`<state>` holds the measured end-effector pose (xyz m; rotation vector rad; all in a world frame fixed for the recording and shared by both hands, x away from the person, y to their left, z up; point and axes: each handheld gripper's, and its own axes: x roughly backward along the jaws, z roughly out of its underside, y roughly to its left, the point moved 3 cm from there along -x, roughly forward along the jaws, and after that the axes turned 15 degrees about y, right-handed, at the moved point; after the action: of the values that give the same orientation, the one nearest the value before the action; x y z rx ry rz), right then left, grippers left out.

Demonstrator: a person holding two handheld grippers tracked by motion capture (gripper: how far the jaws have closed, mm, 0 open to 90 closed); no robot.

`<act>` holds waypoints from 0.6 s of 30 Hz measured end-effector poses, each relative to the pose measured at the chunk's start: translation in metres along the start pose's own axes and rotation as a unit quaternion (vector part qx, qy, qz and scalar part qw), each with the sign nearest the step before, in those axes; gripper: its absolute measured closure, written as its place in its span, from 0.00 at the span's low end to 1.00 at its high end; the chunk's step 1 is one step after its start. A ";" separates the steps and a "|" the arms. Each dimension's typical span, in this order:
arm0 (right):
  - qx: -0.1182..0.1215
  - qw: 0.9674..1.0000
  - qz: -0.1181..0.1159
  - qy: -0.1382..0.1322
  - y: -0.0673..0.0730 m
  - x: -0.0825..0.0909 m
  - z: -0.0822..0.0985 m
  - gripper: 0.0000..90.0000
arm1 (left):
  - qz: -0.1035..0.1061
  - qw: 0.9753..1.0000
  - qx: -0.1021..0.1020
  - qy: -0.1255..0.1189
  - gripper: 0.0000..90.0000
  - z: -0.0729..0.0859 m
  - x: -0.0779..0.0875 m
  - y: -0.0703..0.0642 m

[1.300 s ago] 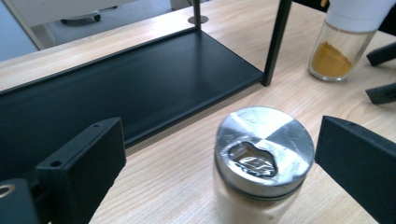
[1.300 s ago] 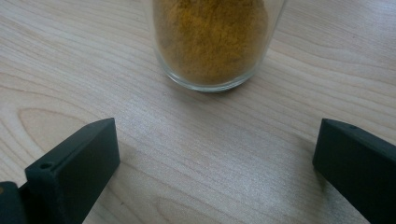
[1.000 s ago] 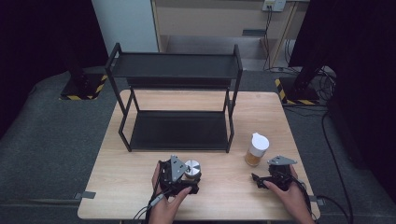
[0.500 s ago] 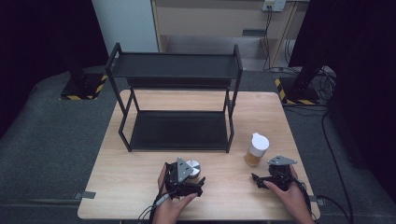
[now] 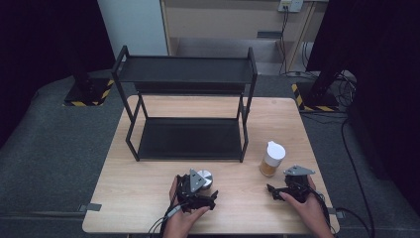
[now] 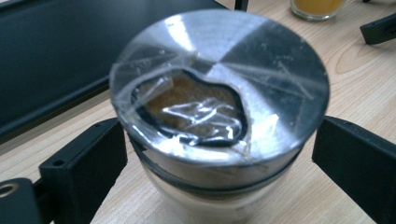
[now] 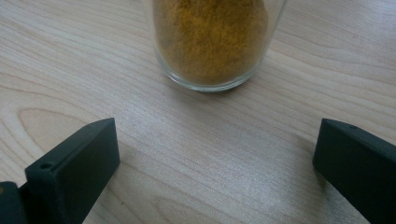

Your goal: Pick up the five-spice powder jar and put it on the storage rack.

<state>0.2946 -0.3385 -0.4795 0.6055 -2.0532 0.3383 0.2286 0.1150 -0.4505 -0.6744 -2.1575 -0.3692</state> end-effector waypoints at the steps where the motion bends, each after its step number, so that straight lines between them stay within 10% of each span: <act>1: 0.000 1.000 0.000 0.000 0.000 0.000 0.000 0.02 | 0.000 1.000 0.000 0.000 0.03 0.000 0.000 0.000; 18: 0.000 1.000 0.000 0.000 0.000 0.000 0.000 0.02 | 0.022 1.000 0.007 0.012 0.14 0.002 -0.007 0.009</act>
<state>0.2946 -0.3385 -0.4795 0.6053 -2.0535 0.3386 0.2363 0.1208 -0.4569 -0.7041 -2.1168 -0.3375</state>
